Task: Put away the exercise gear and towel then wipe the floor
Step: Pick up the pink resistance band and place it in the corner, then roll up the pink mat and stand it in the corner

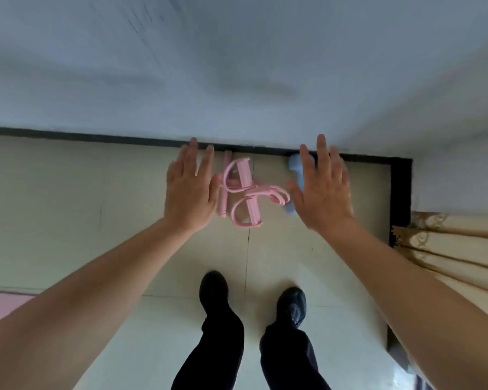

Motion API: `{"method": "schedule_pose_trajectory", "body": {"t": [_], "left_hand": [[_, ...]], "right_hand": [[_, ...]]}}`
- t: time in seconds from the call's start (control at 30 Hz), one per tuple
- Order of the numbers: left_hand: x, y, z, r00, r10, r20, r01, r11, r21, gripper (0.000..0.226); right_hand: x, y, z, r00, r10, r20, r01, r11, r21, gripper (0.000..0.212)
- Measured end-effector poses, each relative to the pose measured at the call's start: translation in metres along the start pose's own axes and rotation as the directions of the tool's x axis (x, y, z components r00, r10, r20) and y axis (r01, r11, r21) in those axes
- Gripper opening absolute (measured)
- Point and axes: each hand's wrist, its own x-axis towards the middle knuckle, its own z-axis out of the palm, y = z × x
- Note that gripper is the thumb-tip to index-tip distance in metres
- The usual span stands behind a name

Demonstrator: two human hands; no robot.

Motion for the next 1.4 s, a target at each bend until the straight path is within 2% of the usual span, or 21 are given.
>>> {"method": "schedule_pose_trajectory", "body": {"t": [0.17, 0.33, 0.43, 0.57, 0.67, 0.83, 0.9, 1.03, 1.17, 1.27, 1.4], "left_hand": [[0.006, 0.059, -0.231, 0.979, 0.033, -0.203, -0.027, 0.999, 0.033, 0.056], [-0.053, 0.098, -0.432, 0.902, 0.030, -0.430, -0.006, 0.998, 0.057, 0.058], [-0.108, 0.112, -0.510, 0.822, -0.046, -0.568, 0.087, 0.995, 0.046, 0.058], [-0.198, 0.124, -0.560, 0.686, -0.157, -0.710, 0.254, 0.967, 0.031, 0.059], [-0.272, 0.125, -0.573, 0.601, -0.250, -0.759, 0.396, 0.918, 0.011, 0.061], [-0.420, 0.107, -0.615, 0.466, -0.296, -0.834, 0.622, 0.780, 0.070, 0.060], [-0.465, 0.102, -0.632, 0.438, -0.296, -0.849, 0.673, 0.734, 0.091, 0.060], [-0.593, 0.092, -0.646, 0.286, -0.343, -0.895, 0.814, 0.579, 0.038, 0.062], [-0.725, 0.072, -0.629, 0.171, -0.413, -0.895, 0.904, 0.426, -0.024, 0.060], [-0.824, 0.051, -0.608, 0.110, -0.485, -0.868, 0.934, 0.349, -0.077, 0.060], [-0.947, 0.022, -0.588, 0.097, -0.546, -0.832, 0.959, 0.275, -0.068, 0.061]], "right_hand": [[-0.007, -0.046, -0.227, 0.983, -0.054, -0.178, 0.051, 0.998, -0.022, 0.074], [-0.050, -0.092, -0.416, 0.907, -0.092, -0.410, 0.115, 0.993, 0.033, 0.073], [-0.076, -0.115, -0.491, 0.817, -0.226, -0.531, 0.260, 0.966, -0.011, 0.071], [-0.097, -0.162, -0.550, 0.661, -0.372, -0.652, 0.460, 0.887, -0.039, 0.069], [-0.115, -0.211, -0.569, 0.583, -0.443, -0.681, 0.608, 0.794, 0.005, 0.070], [-0.191, -0.327, -0.580, 0.442, -0.594, -0.672, 0.827, 0.560, 0.048, 0.072], [-0.222, -0.363, -0.580, 0.398, -0.620, -0.676, 0.863, 0.503, 0.047, 0.072], [-0.317, -0.445, -0.574, 0.191, -0.730, -0.656, 0.952, 0.302, -0.059, 0.070], [-0.420, -0.518, -0.542, 0.065, -0.778, -0.625, 0.983, 0.158, -0.095, 0.069], [-0.502, -0.571, -0.504, 0.028, -0.815, -0.579, 0.992, 0.094, -0.086, 0.068], [-0.606, -0.642, -0.452, -0.022, -0.868, -0.496, 0.996, 0.024, -0.087, 0.064]]}}
